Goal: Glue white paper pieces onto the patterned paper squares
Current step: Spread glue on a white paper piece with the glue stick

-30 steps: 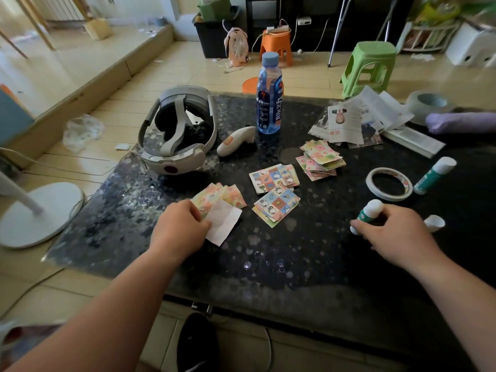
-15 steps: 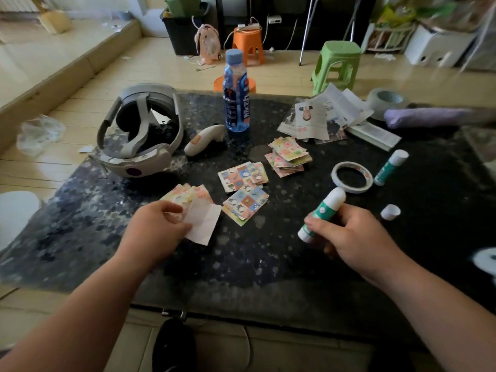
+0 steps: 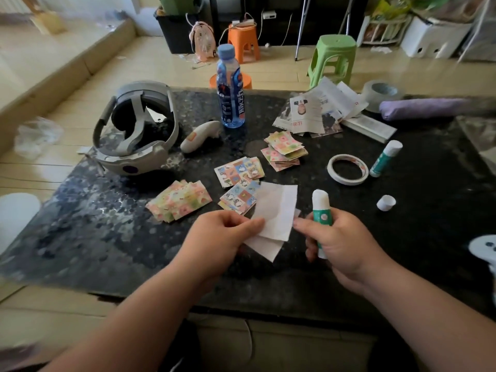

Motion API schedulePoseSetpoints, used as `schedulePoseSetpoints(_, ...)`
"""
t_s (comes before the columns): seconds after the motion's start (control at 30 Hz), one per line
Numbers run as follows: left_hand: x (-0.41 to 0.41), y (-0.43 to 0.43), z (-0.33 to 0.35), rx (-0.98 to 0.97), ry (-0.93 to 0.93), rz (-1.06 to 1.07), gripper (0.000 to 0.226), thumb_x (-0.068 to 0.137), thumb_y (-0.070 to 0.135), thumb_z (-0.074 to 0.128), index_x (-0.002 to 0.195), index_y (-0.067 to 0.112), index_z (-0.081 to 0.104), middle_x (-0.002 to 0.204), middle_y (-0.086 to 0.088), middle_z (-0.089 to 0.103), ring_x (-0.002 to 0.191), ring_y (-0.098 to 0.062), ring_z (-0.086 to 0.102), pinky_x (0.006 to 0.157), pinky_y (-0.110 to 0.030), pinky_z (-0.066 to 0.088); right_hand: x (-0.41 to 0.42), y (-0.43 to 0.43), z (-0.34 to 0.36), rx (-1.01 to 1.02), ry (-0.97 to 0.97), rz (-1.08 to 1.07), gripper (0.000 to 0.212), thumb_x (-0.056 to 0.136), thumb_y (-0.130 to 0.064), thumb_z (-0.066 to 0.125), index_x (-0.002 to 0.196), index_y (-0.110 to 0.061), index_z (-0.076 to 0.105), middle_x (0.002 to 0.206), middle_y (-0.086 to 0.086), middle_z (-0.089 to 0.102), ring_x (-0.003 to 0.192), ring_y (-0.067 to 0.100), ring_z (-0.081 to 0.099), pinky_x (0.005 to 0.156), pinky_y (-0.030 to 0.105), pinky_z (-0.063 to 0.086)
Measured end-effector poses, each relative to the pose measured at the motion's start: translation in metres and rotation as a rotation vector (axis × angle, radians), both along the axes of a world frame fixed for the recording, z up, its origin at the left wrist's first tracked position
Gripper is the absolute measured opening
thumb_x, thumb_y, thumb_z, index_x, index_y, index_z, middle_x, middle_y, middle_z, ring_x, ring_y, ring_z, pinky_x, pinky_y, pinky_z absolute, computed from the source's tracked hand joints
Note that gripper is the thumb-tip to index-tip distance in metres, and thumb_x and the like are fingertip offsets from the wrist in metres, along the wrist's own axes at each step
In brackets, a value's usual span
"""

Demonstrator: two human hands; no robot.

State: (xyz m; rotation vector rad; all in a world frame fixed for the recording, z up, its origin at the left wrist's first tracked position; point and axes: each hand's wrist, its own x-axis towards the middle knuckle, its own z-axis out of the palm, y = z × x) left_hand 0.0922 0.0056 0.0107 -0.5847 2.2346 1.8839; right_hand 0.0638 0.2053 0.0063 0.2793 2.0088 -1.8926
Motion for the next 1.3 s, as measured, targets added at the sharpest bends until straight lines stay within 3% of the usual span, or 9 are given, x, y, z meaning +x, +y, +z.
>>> schedulePoseSetpoints(0.13, 0.000, 0.009, -0.003, 0.000, 0.006, -0.023, 0.032, 0.077, 0.040, 0.086, 0.058, 0.024, 0.066, 0.069, -0.006, 0.071, 0.063, -0.021, 0.062, 0.064, -0.039, 0.048, -0.005, -0.004, 0.002, -0.087, 0.042, -0.131, 0.012, 0.092, -0.017, 0.072, 0.089, -0.006, 0.068, 0.057, 0.004, 0.046, 0.051, 0.017, 0.040, 0.051, 0.033, 0.037)
schedulePoseSetpoints(0.2, 0.001, 0.010, -0.003, -0.008, 0.003, -0.039, 0.034, 0.076, 0.041, 0.086, 0.060, 0.023, 0.063, 0.068, -0.005, 0.070, 0.059, -0.018, 0.062, 0.060, -0.036, 0.047, -0.007, -0.003, 0.005, -0.132, 0.066, -0.178, 0.021, 0.092, -0.021, 0.073, 0.093, -0.001, 0.068, 0.057, 0.005, 0.044, 0.049, 0.018, 0.038, 0.048, 0.032, 0.035)
schedulePoseSetpoints(0.37, 0.004, 0.008, -0.002, -0.044, -0.010, -0.063, 0.035, 0.077, 0.040, 0.086, 0.071, 0.013, 0.063, 0.067, -0.004, 0.072, 0.052, -0.013, 0.062, 0.053, -0.031, 0.047, -0.008, 0.000, 0.010, -0.105, 0.117, -0.161, 0.042, 0.087, -0.033, 0.077, 0.065, -0.007, 0.053, 0.054, 0.008, 0.042, 0.046, 0.019, 0.038, 0.045, 0.032, 0.037)
schedulePoseSetpoints(0.5, 0.004, 0.004, -0.001, -0.007, 0.001, -0.069, 0.040, 0.068, 0.045, 0.088, 0.069, 0.013, 0.063, 0.073, -0.011, 0.074, 0.061, -0.023, 0.065, 0.062, -0.039, 0.050, -0.012, -0.002, 0.002, 0.075, 0.163, -0.167, 0.013, 0.086, -0.019, 0.080, 0.081, -0.010, 0.073, 0.050, 0.000, 0.053, 0.048, 0.017, 0.046, 0.050, 0.034, 0.042)
schedulePoseSetpoints(0.67, 0.003, -0.006, 0.005, 0.037, -0.009, -0.090, 0.043, 0.057, 0.043, 0.086, 0.072, 0.009, 0.064, 0.073, -0.016, 0.072, 0.066, -0.029, 0.062, 0.064, -0.041, 0.047, -0.018, 0.002, 0.001, 0.094, 0.148, -0.201, 0.009, 0.089, -0.013, 0.076, 0.082, -0.010, 0.071, 0.052, 0.002, 0.053, 0.048, 0.017, 0.048, 0.053, 0.035, 0.043)
schedulePoseSetpoints(0.77, -0.003, -0.025, 0.008, -0.103, -0.028, -0.089, 0.037, 0.060, 0.043, 0.086, 0.069, 0.011, 0.068, 0.066, -0.008, 0.071, 0.060, -0.021, 0.060, 0.057, -0.033, 0.047, -0.021, 0.011, 0.003, 0.070, 0.114, -0.213, 0.010, 0.090, -0.011, 0.073, 0.082, -0.008, 0.069, 0.054, 0.005, 0.051, 0.048, 0.017, 0.045, 0.054, 0.036, 0.042)
schedulePoseSetpoints(0.93, -0.013, -0.067, 0.003, -0.571, -0.082, -0.122, 0.023, 0.082, 0.041, 0.081, 0.070, 0.022, 0.077, 0.062, 0.000, 0.072, 0.054, -0.015, 0.062, 0.064, -0.036, 0.053, -0.022, 0.021, -0.003, 0.053, 0.040, -0.171, 0.014, 0.091, -0.008, 0.071, 0.078, -0.008, 0.065, 0.050, 0.002, 0.047, 0.045, 0.015, 0.040, 0.048, 0.031, 0.039)
schedulePoseSetpoints(1.2, -0.019, -0.050, -0.015, -0.475, -0.091, -0.115, 0.021, 0.098, 0.038, 0.063, 0.087, 0.027, 0.076, 0.064, -0.002, 0.074, 0.056, -0.016, 0.069, 0.067, -0.034, 0.059, -0.023, 0.034, -0.008, 0.126, 0.024, -0.152, 0.013, 0.091, -0.008, 0.072, 0.081, -0.004, 0.066, 0.052, 0.003, 0.048, 0.048, 0.016, 0.041, 0.048, 0.031, 0.039)
schedulePoseSetpoints(1.3, -0.027, -0.049, -0.019, -0.445, -0.060, -0.010, 0.022, 0.099, 0.039, 0.062, 0.092, 0.025, 0.077, 0.062, -0.001, 0.073, 0.050, -0.011, 0.066, 0.053, -0.029, 0.053, -0.023, 0.038, -0.008, 0.147, 0.014, -0.148, 0.012, 0.091, -0.011, 0.072, 0.083, -0.004, 0.067, 0.052, 0.002, 0.050, 0.050, 0.016, 0.043, 0.050, 0.032, 0.041)
